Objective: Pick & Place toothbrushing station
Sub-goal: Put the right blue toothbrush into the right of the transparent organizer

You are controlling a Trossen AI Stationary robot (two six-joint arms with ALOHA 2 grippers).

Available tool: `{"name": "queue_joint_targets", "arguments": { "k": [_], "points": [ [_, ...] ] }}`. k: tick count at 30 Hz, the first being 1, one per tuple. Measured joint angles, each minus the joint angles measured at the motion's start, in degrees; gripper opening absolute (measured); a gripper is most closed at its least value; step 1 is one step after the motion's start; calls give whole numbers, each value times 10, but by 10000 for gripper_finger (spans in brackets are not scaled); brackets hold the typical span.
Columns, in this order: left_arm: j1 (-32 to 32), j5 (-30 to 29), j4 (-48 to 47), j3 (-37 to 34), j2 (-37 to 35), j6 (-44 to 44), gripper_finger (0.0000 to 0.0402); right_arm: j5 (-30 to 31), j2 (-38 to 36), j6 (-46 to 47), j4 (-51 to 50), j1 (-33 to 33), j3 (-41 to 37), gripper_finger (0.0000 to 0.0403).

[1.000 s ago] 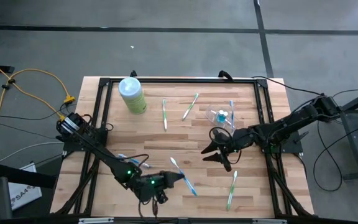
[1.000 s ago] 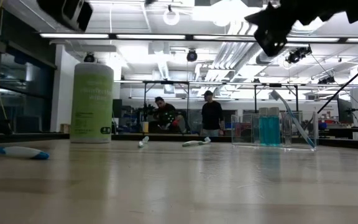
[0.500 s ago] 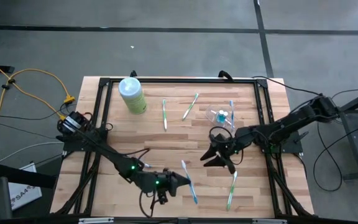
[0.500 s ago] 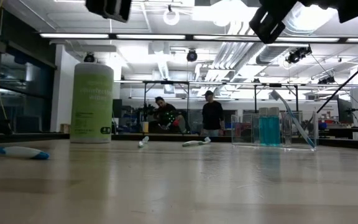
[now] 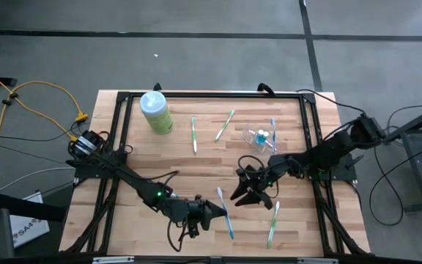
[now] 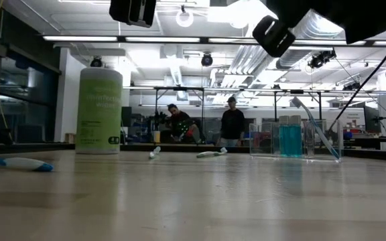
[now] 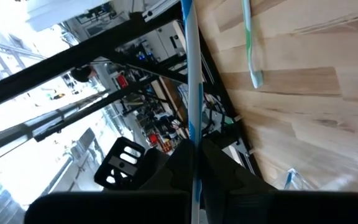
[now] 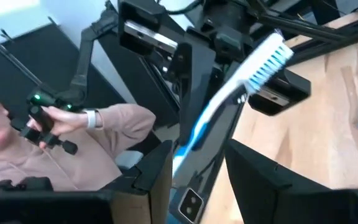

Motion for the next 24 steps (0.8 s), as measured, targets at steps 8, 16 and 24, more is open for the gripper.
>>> {"name": "queue_joint_targets", "arguments": {
  "k": [8, 16, 24],
  "points": [
    [12, 36, 15, 0, 0, 7, 2, 0, 0, 3, 20, 0, 0, 140],
    [36, 84, 22, 0, 0, 1, 2, 1, 0, 1, 18, 0, 0, 140],
    [54, 109, 31, 0, 0, 0, 2, 13, 0, -9, 18, -1, 0, 140]
  ]
}}
